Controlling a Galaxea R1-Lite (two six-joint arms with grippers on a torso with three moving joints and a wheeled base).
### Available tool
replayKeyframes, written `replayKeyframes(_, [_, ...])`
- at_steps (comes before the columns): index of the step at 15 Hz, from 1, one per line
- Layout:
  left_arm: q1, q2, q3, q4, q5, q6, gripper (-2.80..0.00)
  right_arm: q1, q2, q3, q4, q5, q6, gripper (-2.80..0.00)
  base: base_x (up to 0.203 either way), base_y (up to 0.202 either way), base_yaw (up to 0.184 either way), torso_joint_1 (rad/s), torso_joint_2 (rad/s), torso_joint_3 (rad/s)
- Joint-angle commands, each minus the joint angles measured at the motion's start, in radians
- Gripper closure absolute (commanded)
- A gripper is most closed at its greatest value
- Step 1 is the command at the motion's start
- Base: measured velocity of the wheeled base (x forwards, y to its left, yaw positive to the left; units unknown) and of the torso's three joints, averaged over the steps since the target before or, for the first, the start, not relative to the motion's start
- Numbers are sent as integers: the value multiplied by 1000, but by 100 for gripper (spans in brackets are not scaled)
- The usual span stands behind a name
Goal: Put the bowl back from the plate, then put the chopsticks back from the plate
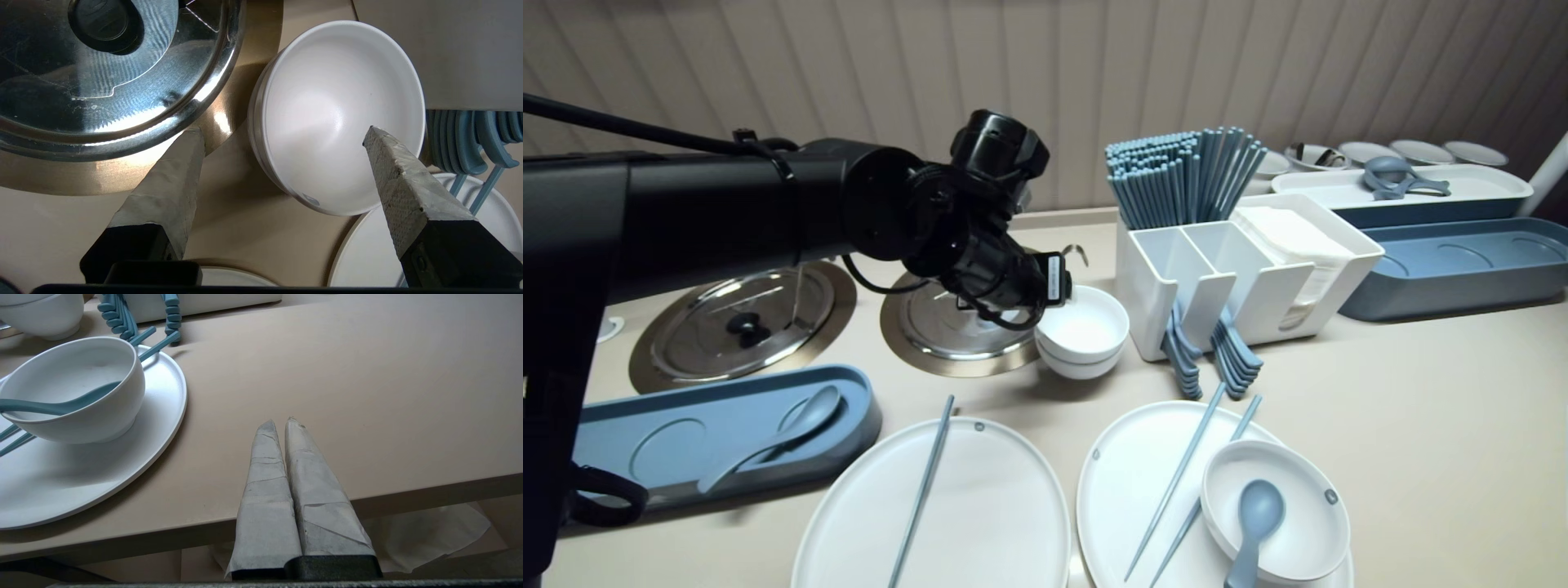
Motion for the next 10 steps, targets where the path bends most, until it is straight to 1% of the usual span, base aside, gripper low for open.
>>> replayKeyframes(1, [0,-51,5,15,1,-12,-280,0,0,0,0,0,0,0,0,0,0,0,0,0])
replayKeyframes(5, [1,-149,21,90,2,-18,-280,0,1,0,0,-1,0,0,0,0,0,0,0,0])
replayKeyframes(9, [6,-293,143,119,0,-8,-280,0,0,0,0,0,0,0,0,0,0,0,0,0])
replayKeyframes(10, [24,-304,165,132,0,-6,-280,0,1,0,0,0,0,0,0,0,0,0,0,0])
